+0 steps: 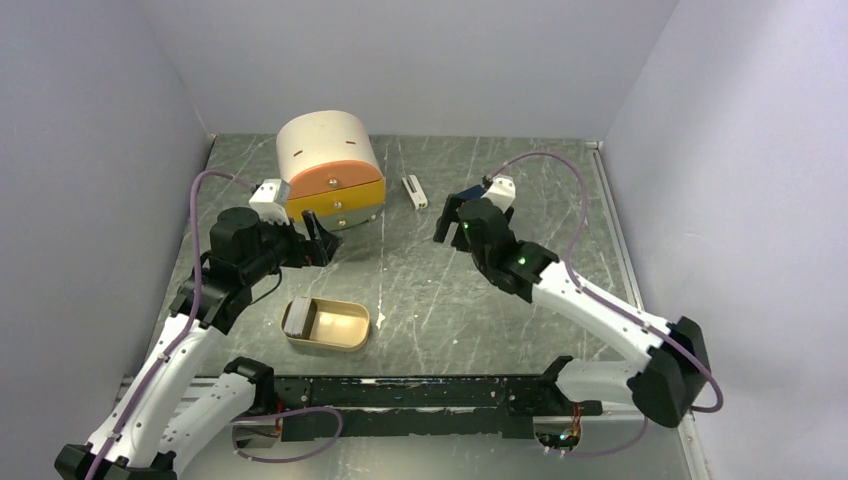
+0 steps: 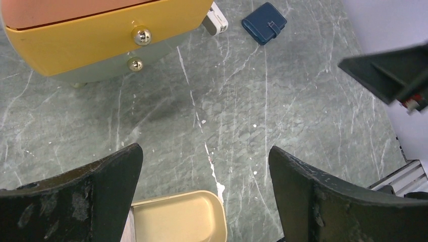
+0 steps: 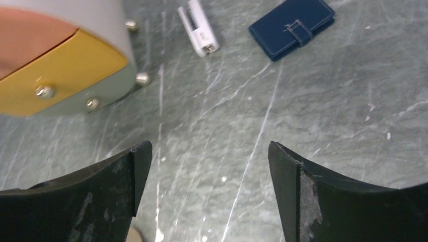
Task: Put the credit cards into the card holder
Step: Pick up the card holder from the center of the board.
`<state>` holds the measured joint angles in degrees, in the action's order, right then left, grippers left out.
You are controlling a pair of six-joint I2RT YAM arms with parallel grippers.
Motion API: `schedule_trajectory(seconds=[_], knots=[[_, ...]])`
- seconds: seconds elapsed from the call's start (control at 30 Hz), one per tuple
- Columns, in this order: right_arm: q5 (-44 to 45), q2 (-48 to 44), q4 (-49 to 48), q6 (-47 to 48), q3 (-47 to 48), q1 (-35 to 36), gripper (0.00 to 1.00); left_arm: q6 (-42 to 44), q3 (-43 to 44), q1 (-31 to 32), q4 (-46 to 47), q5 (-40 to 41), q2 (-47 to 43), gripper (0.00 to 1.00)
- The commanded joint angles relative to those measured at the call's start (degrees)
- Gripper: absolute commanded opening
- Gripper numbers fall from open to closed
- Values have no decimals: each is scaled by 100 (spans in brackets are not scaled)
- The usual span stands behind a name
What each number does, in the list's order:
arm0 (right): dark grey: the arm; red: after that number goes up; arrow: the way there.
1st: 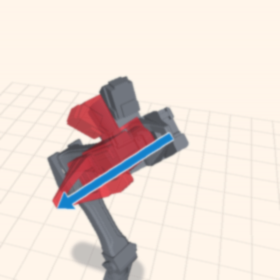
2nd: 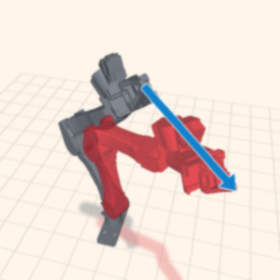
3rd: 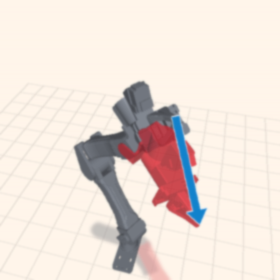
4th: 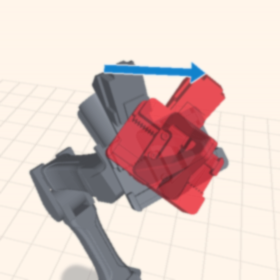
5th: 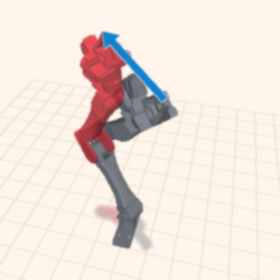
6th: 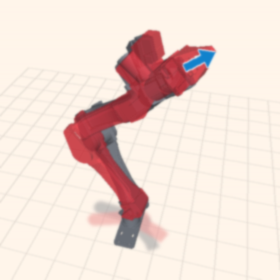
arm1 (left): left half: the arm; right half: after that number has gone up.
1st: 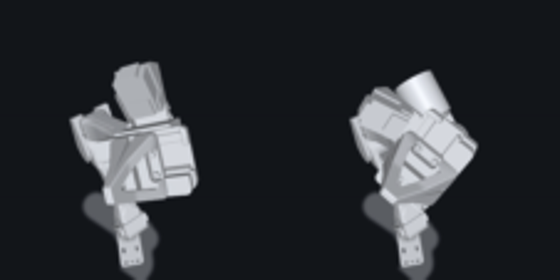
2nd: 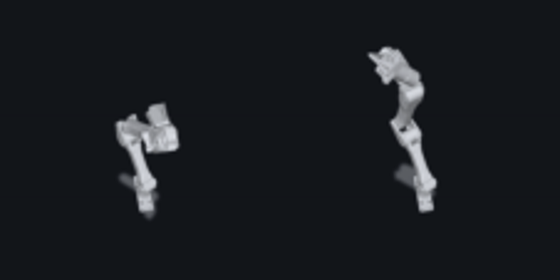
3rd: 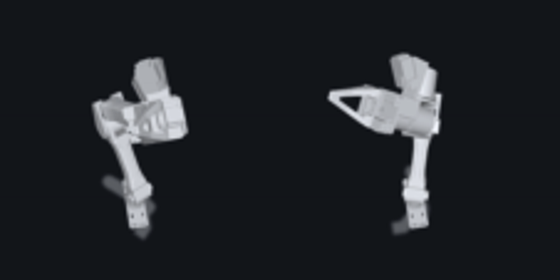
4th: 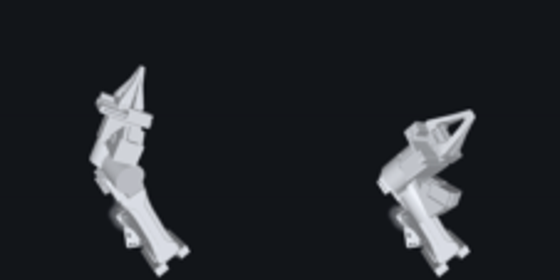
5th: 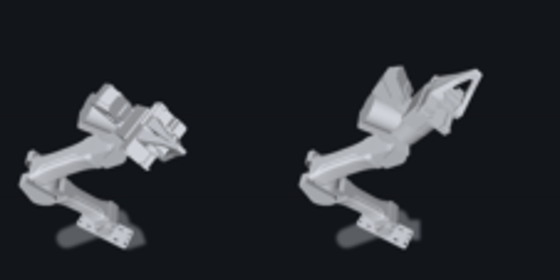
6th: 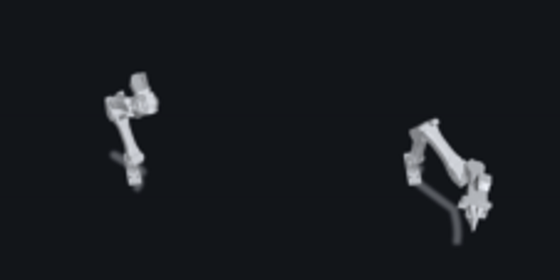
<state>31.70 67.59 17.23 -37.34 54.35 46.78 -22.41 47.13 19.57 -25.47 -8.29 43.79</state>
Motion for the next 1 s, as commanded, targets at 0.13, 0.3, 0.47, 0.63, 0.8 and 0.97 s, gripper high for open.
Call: schedule_trajectory(seconds=[0.13, 0.3, 0.47, 0.63, 0.8, 0.97], knots=[[-1923, 977, -1815, -800, -299, -2028, 58, 180, -140, -65, 123, -92, -292, 100], [-2115, 1731, -2434, -1314, -284, -2596, 55, 279, -93, -61, 43, -82, -293, 100], [-2170, 2461, -2802, -1866, -137, -3024, 56, 313, -102, -66, 61, -95, -356, 100], [-2192, 3238, -3034, -2083, 204, -3160, 57, 307, -92, -72, 30, -97, -341, 100], [-2416, 4005, -3091, -2287, 723, -3281, 57, 309, -90, -68, 19, -120, -310, 100], [-2600, 4566, -3335, -2312, 967, -3291, 57, 322, -91, -68, 16, -130, -309, 100]])
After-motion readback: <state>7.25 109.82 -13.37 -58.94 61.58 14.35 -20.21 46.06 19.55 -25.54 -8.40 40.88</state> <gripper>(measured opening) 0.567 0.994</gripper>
